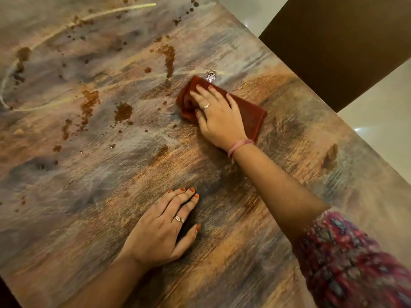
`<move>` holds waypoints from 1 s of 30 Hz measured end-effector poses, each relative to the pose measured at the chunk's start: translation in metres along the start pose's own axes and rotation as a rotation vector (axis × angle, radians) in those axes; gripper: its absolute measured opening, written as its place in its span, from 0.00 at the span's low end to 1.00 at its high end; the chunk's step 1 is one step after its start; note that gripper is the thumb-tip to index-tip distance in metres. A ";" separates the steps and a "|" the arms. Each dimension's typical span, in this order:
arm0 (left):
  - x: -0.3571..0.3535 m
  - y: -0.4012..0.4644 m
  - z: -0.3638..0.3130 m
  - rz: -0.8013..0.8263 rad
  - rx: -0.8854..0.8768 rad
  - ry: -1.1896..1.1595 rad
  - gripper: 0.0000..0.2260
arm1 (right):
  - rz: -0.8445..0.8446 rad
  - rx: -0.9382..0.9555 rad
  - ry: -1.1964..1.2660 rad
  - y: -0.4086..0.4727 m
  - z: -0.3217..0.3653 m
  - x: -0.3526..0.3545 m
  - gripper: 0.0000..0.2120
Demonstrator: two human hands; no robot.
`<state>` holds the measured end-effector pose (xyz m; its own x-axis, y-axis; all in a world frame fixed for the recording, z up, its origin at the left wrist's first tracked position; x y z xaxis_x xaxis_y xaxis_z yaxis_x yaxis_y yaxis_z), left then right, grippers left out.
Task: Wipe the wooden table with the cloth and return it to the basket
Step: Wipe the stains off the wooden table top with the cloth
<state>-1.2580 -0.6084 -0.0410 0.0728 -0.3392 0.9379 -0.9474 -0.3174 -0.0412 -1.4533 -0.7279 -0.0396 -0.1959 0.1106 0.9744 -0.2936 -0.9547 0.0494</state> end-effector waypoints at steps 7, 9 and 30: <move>0.001 -0.001 -0.001 -0.025 -0.010 -0.003 0.25 | -0.075 -0.618 0.051 0.061 -0.162 0.038 0.23; 0.002 0.000 -0.001 -0.033 -0.008 -0.006 0.25 | -0.072 -0.716 0.036 0.052 -0.181 0.038 0.24; 0.000 -0.001 0.001 -0.027 -0.010 -0.019 0.25 | -0.051 -0.802 0.034 0.058 -0.189 0.037 0.24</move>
<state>-1.2562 -0.6092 -0.0412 0.1037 -0.3473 0.9320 -0.9482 -0.3175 -0.0128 -1.6545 -0.7272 -0.0424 -0.1888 0.1690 0.9674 -0.8831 -0.4602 -0.0919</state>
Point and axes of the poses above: each hand's wrist, its own y-axis towards the middle knuckle, its own x-axis out of the back of the hand, z = x × y, the point moved 10 cm from there along y, towards the middle knuckle, and after that the axes turned 2 degrees about -y, right-handed, at the moved point
